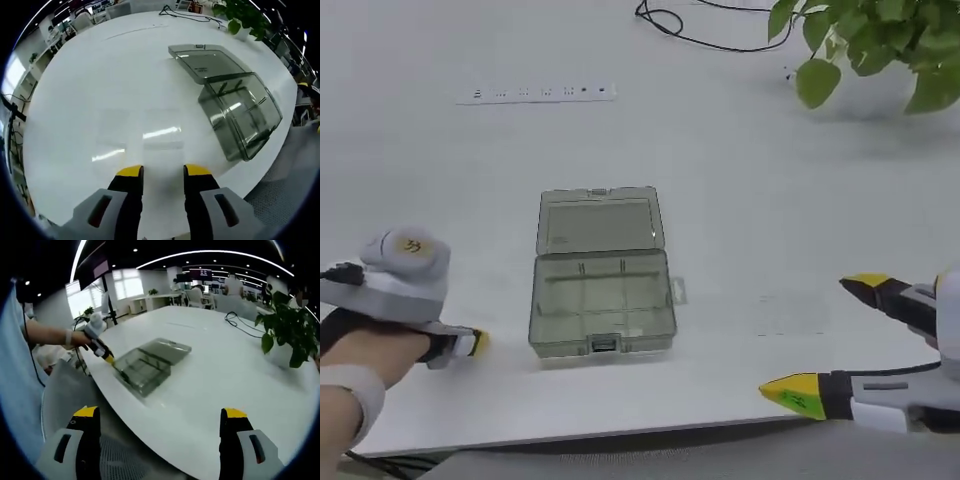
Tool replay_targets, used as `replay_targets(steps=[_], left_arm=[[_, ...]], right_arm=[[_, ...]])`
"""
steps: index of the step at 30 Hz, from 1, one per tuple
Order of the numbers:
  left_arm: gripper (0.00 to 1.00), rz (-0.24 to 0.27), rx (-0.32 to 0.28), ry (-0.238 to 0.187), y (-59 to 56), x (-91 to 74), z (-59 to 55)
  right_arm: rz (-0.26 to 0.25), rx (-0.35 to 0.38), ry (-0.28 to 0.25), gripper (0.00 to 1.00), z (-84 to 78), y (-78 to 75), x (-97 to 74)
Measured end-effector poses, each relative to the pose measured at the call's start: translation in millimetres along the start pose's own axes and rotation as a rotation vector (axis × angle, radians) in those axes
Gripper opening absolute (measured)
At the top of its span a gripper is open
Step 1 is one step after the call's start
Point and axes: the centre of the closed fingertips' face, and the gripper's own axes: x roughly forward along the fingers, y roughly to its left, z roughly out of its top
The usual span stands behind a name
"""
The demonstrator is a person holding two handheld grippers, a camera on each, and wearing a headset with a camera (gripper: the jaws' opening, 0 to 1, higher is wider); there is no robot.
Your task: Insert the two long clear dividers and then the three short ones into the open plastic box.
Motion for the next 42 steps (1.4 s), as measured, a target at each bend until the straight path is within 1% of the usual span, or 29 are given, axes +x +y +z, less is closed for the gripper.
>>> replay_targets(steps=[5,9,12,15,16,17,18,19,21,23,24,25,28,30,31,32,35,37,39,40,41,42], left_arm=[[0.3,-0.011,-0.011,-0.014,-1.2,-1.3,0.2],[0.3,-0.028,-0.041,-0.032,-2.2,-2.1,1.2],[0.3,-0.041,-0.045,-0.039,-4.4,-2.0,1.0],[0.3,-0.051,-0.048,-0.051,-6.0,-3.2,1.2],[0.3,-0.055,-0.049,-0.053,-6.5,-4.0,1.1],[0.3,-0.057,-0.051,-0.06,-6.8,-5.7,1.3],[0.3,-0.062,-0.052,-0.07,-7.5,-6.7,2.2],[0.3,-0.07,-0.058,-0.077,-8.7,-7.6,3.3],[0.3,-0.07,-0.06,-0.092,-8.3,-10.4,5.4],[0.3,-0.075,-0.062,-0.12,-8.4,-14.6,10.0],[0.3,-0.083,-0.069,-0.143,-9.7,-17.1,14.1],[0.3,-0.079,-0.07,-0.153,-9.2,-19.1,15.9],[0.3,-0.088,-0.066,-0.182,-11.4,-24.6,21.0],[0.3,-0.084,-0.055,-0.195,-11.9,-27.3,23.0],[0.3,-0.091,-0.054,-0.205,-13.2,-28.3,24.6],[0.3,-0.092,-0.064,-0.217,-13.8,-29.3,26.3],[0.3,-0.083,-0.051,-0.228,-14.3,-30.4,26.8],[0.3,-0.086,-0.059,-0.237,-15.2,-30.9,27.0],[0.3,-0.086,-0.06,-0.244,-16.0,-31.8,26.2],[0.3,-0.088,-0.065,-0.248,-17.1,-33.3,25.4],[0.3,-0.092,-0.067,-0.255,-18.4,-34.8,25.5],[0.3,-0.107,-0.089,-0.267,-21.0,-36.8,26.4]], right_arm=[[-0.001,0.016,-0.004,1.0,2.0,8.4,5.6],[0.0,0.039,-0.011,1.0,1.9,7.8,10.0],[0.008,0.063,0.0,0.99,4.2,12.0,16.4],[0.011,0.069,0.008,0.97,6.0,15.8,21.8],[0.014,0.072,0.009,0.96,6.6,16.6,22.9],[0.019,0.088,0.008,0.94,7.8,18.6,25.7],[0.013,0.113,0.008,0.93,8.1,18.7,27.8],[0.017,0.122,0.003,0.93,8.9,19.8,29.7],[0.019,0.143,0.003,0.91,9.4,21.7,34.5],[0.022,0.171,-0.011,0.9,12.2,22.9,38.6],[0.027,0.2,-0.023,0.89,15.1,23.7,40.8],[0.034,0.21,-0.032,0.89,17.5,24.6,42.0],[0.042,0.217,-0.034,0.89,22.0,25.5,46.0],[0.049,0.21,-0.029,0.88,24.7,27.4,49.6],[0.053,0.206,-0.025,0.88,25.5,28.1,51.3],[0.06,0.199,-0.022,0.88,27.6,30.1,53.8],[0.07,0.179,-0.01,0.86,32.8,34.5,59.4],[0.069,0.176,0.0,0.86,36.0,35.2,62.2],[0.068,0.184,0.002,0.86,39.0,35.6,63.5],[0.069,0.195,-0.019,0.85,44.0,35.7,64.5],[0.073,0.205,-0.021,0.84,46.0,35.4,65.2],[0.073,0.24,-0.024,0.81,48.9,35.0,66.5]])
